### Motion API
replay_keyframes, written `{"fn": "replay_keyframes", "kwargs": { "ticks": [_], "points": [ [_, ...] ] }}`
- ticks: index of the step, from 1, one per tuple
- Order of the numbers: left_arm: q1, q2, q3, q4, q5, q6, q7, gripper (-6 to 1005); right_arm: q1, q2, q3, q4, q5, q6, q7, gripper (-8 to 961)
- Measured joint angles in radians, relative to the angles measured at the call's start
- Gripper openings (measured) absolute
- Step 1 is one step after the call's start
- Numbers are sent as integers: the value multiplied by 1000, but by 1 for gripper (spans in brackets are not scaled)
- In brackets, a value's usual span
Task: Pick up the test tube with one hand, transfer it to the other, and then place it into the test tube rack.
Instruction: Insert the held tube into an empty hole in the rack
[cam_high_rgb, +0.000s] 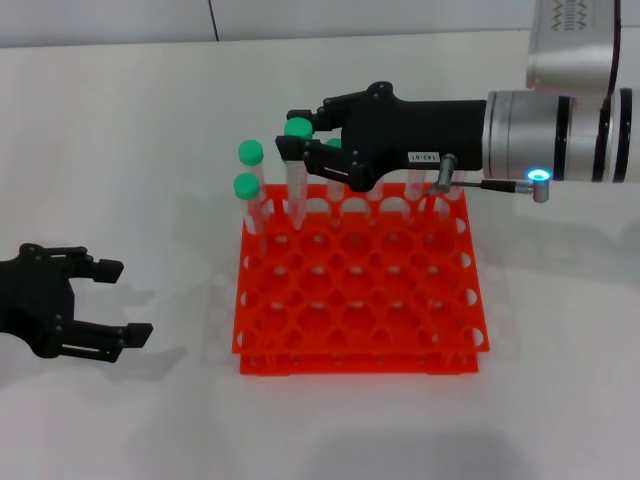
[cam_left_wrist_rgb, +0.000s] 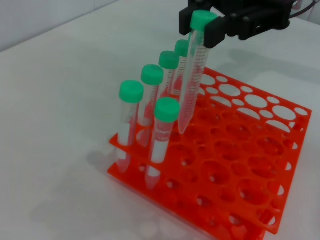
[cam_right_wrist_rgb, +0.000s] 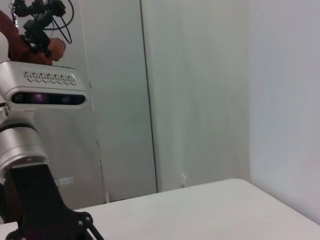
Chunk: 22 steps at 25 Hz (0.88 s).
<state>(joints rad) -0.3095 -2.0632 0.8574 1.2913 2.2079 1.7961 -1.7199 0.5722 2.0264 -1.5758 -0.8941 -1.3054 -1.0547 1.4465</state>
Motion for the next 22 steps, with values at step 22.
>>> {"fn": "replay_keyframes", "kwargs": {
  "ticks": [22],
  "points": [
    [-5, -2, 0, -12, 1, -7, 12, 893, 15, 2, -59, 18, 0, 89, -2, 265]
  ]
}}
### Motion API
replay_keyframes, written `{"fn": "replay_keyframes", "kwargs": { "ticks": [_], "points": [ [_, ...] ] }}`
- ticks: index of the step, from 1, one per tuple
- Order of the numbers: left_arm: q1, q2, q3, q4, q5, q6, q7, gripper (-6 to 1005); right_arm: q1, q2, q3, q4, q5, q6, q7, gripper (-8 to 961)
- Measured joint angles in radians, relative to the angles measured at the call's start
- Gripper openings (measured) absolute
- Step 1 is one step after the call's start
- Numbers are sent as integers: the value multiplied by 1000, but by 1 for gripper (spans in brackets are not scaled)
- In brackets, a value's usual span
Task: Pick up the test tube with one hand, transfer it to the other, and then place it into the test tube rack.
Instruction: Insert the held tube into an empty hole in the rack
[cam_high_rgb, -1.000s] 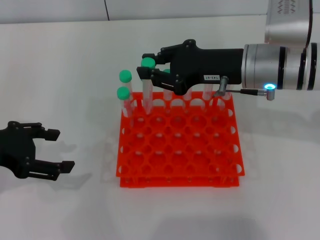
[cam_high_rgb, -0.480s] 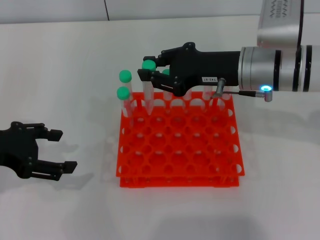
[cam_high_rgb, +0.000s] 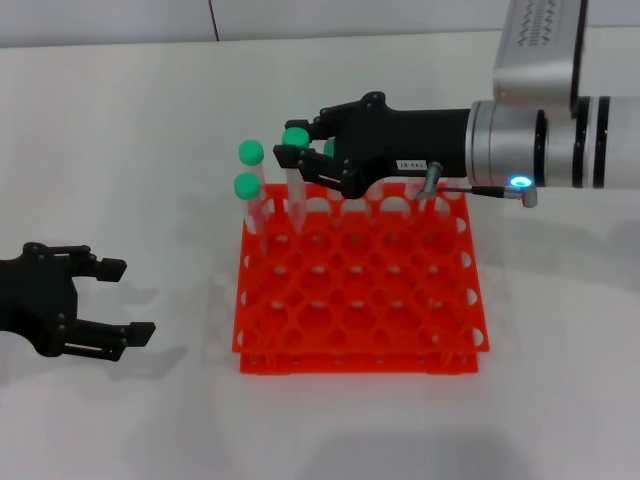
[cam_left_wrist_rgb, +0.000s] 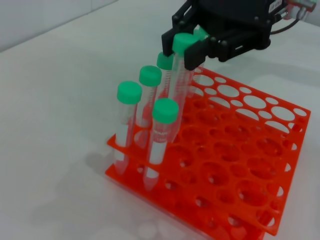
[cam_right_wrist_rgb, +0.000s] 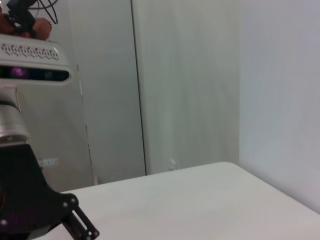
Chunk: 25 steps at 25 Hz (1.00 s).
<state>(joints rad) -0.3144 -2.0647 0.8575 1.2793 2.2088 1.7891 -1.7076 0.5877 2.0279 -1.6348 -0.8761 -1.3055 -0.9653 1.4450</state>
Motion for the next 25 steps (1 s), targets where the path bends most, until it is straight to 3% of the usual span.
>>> {"fn": "replay_keyframes", "kwargs": {
  "ticks": [25],
  "points": [
    [0, -1, 4, -2, 3, -4, 0, 893, -6, 0, -41, 18, 0, 22, -4, 265]
  ]
}}
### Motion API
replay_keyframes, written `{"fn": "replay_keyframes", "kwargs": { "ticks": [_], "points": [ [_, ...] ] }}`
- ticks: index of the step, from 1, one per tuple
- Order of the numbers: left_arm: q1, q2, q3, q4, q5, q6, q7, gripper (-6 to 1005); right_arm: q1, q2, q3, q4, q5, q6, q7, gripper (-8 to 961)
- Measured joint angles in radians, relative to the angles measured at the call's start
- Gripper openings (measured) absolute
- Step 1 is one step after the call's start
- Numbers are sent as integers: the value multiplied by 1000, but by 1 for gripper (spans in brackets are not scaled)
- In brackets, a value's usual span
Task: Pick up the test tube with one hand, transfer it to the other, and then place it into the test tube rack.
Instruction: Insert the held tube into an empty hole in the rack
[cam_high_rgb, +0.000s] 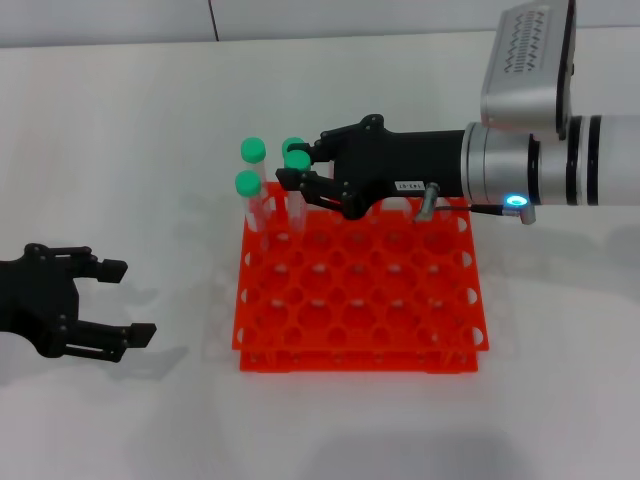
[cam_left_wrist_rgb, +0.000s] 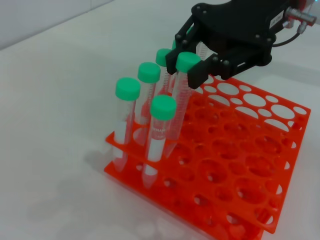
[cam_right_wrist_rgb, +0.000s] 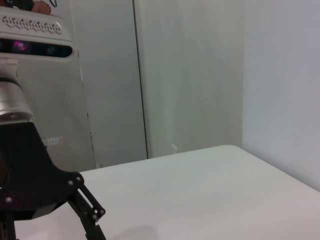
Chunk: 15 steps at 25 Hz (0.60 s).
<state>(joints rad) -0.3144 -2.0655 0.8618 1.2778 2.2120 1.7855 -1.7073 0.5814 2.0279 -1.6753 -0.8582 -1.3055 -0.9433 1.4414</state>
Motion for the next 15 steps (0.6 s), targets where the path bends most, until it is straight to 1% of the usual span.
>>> {"fn": "replay_keyframes", "kwargs": {
  "ticks": [15],
  "points": [
    [0, -7, 3, -9, 0, 0, 0, 893, 8, 0, -15, 31, 11, 3, -8, 265]
  ]
}}
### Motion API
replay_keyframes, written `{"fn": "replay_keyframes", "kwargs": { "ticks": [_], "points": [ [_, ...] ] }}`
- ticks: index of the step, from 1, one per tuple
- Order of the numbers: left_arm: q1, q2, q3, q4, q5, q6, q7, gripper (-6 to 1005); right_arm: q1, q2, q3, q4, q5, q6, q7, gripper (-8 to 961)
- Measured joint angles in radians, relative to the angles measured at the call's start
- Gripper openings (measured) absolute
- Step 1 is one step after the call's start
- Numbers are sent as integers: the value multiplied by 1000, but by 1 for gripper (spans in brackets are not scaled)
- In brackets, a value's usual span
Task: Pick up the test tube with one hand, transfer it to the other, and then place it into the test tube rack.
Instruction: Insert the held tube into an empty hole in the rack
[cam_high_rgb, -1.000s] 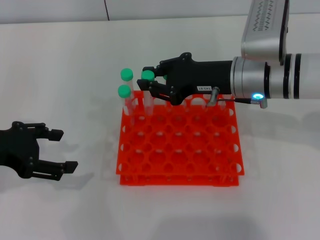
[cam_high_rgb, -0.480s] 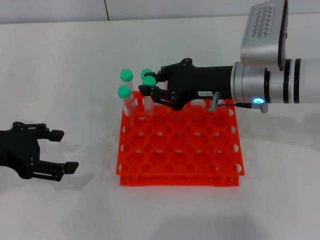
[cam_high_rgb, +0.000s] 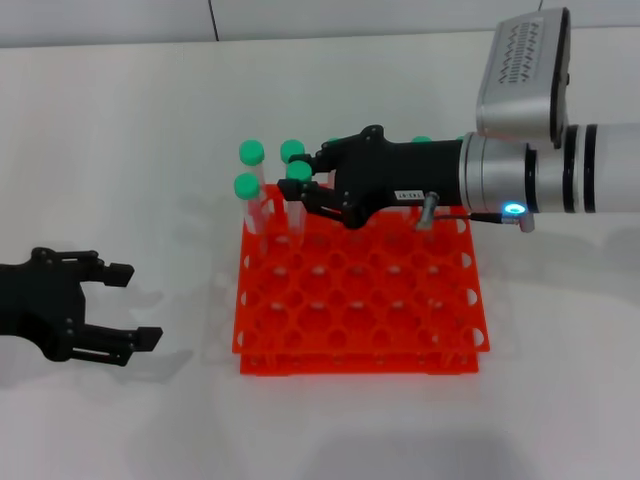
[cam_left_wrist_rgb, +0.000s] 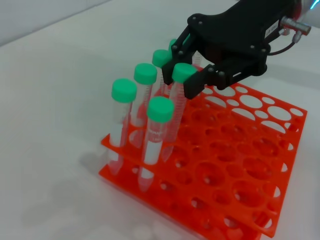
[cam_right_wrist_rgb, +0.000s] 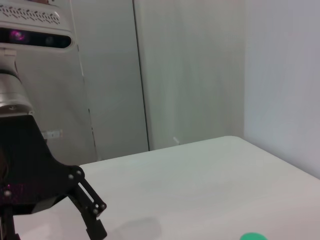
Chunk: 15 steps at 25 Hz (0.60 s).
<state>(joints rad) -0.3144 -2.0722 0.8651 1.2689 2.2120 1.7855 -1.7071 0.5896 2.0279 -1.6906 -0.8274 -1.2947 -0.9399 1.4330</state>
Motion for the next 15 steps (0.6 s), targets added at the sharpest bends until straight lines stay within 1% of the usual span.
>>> {"fn": "replay_keyframes", "kwargs": {
  "ticks": [15],
  "points": [
    [0, 0, 0, -8, 2, 0, 12, 893, 7, 0, -15, 1, 9, 6, -2, 265]
  ]
}}
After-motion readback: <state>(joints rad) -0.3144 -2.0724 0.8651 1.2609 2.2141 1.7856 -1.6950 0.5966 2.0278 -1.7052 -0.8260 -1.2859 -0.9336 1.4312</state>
